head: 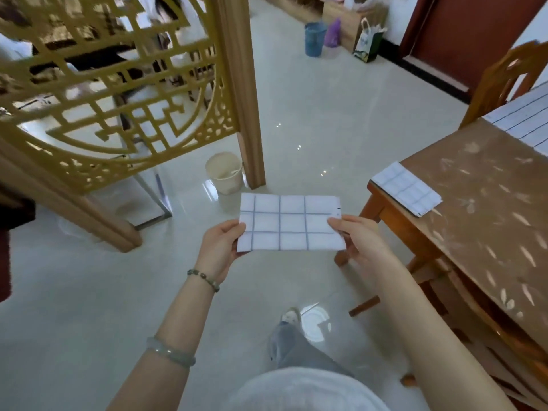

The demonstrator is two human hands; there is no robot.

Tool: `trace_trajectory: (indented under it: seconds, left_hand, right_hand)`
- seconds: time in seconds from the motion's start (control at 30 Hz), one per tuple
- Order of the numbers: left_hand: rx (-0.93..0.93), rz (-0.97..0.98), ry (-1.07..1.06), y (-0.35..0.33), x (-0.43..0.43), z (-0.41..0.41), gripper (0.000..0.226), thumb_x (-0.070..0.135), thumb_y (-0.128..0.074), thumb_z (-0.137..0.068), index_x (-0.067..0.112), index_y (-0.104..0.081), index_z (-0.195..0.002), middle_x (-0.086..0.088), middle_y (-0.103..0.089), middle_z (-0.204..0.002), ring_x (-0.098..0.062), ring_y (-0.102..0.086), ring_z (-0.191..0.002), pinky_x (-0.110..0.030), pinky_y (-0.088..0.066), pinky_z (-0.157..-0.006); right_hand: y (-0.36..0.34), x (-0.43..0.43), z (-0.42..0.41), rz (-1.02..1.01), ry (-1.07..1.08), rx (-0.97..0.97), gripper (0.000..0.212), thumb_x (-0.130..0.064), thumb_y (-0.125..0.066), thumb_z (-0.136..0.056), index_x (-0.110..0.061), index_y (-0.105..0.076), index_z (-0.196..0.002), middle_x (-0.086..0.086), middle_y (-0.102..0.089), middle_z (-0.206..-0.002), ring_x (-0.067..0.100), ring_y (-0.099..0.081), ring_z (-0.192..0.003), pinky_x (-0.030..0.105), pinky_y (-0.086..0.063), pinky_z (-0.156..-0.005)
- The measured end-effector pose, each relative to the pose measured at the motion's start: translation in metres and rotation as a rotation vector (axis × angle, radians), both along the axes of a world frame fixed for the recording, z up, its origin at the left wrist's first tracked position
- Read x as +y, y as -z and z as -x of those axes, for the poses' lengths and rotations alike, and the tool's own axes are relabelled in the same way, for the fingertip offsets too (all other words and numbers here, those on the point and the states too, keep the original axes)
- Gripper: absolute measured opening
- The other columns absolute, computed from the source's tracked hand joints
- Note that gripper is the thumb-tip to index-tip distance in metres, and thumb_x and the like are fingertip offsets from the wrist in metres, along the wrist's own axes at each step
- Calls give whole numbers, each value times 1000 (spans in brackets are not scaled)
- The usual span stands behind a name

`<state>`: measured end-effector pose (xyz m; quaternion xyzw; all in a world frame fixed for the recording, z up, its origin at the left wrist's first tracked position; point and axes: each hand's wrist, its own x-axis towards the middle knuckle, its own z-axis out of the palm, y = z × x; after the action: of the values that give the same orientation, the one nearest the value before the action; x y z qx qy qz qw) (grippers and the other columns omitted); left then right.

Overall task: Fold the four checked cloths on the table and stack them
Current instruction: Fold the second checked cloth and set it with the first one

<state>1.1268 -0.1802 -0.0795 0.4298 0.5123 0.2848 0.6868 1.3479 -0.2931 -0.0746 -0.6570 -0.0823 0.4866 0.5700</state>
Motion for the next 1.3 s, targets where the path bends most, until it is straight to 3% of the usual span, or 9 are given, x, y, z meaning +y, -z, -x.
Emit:
trace_trajectory:
  seconds: [0.17, 0.33, 0.47, 0.57, 0.63, 0.73, 0.8, 1.13, 1.3]
  left_hand:
    - [16, -18, 114, -5, 62, -56, 15, 5, -51, -95, 7, -65, -91, 4, -70, -67, -6, -66, -64, -22, -54, -57]
    - [41, 9, 230, -1, 106, -108, 16, 5, -50, -95, 7, -66, -92, 0, -72, -76, -9, -68, -70, -27, -55, -65]
    - [64, 30, 356, -1, 135, -157, 13, 6, -49, -96, 5, -62, -94, 8, -65, -56, -4, -62, -57, -25, -55, -64]
    - [74, 35, 468, 3, 160, -198, 15, 8, -52, -96, 3, -63, -104, 0, -69, -73, -7, -66, -64, -30, -57, -72]
    - [94, 33, 551, 4, 175, -228, 18, 9, -55, -95, -2, -62, -106, -1, -67, -70, -9, -64, -64, -36, -56, -82]
    - [105, 11, 698, 1, 192, -272, 23, 4, -50, -96, 4, -56, -74, 8, -55, -43, 1, -52, -39, -21, -54, -60]
    - [109, -9, 780, 0, 202, -303, 25, 2, -50, -96, 5, -54, -71, 8, -51, -38, 0, -47, -32, -14, -48, -46]
    - [122, 45, 1073, 12, 212, -434, 6, 4, -61, -89, 3, -66, -91, 0, -68, -70, -7, -65, -64, -19, -53, -58]
    - [133, 23, 1134, 25, 187, -502, 6, 3, -61, -89, 6, -66, -88, -3, -68, -78, -8, -66, -66, -17, -52, -59]
  right_hand:
    - [-1, 44, -45, 0, 97, -6, 12, -2, -68, -83, 1, -69, -94, 15, -70, -90, 25, -65, -81, 34, -54, -78]
    - [5, 67, -84, 30, 218, 32, 13, -1, -68, -81, 3, -69, -93, 16, -70, -90, 26, -64, -81, 36, -51, -77]
    - [9, 77, -113, 8, 333, 57, 8, 4, -67, -81, 1, -69, -88, 12, -73, -85, 24, -69, -78, 35, -56, -77]
    - [13, 83, -137, 1, 452, 84, 9, 6, -65, -81, 2, -69, -89, 8, -74, -76, 19, -71, -68, 27, -58, -60]
    - [17, 86, -154, 5, 541, 79, 9, 7, -66, -80, -1, -70, -81, 7, -74, -73, 20, -70, -69, 31, -58, -68]
    - [19, 91, -175, 16, 657, 67, 11, 6, -67, -79, -4, -70, -76, 6, -74, -76, 22, -68, -75, 37, -54, -80]
    - [19, 94, -188, 41, 749, 63, 10, 5, -68, -78, -5, -70, -80, 7, -73, -79, 23, -67, -78, 39, -53, -82]
    - [7, 69, -244, 118, 1058, 94, 9, 3, -66, -81, -6, -67, -81, 11, -64, -81, 27, -61, -80, 53, -49, -90]
    - [7, 40, -293, 160, 1054, 55, 4, 1, -65, -84, -2, -64, -87, 11, -65, -82, 19, -65, -68, 28, -56, -62]
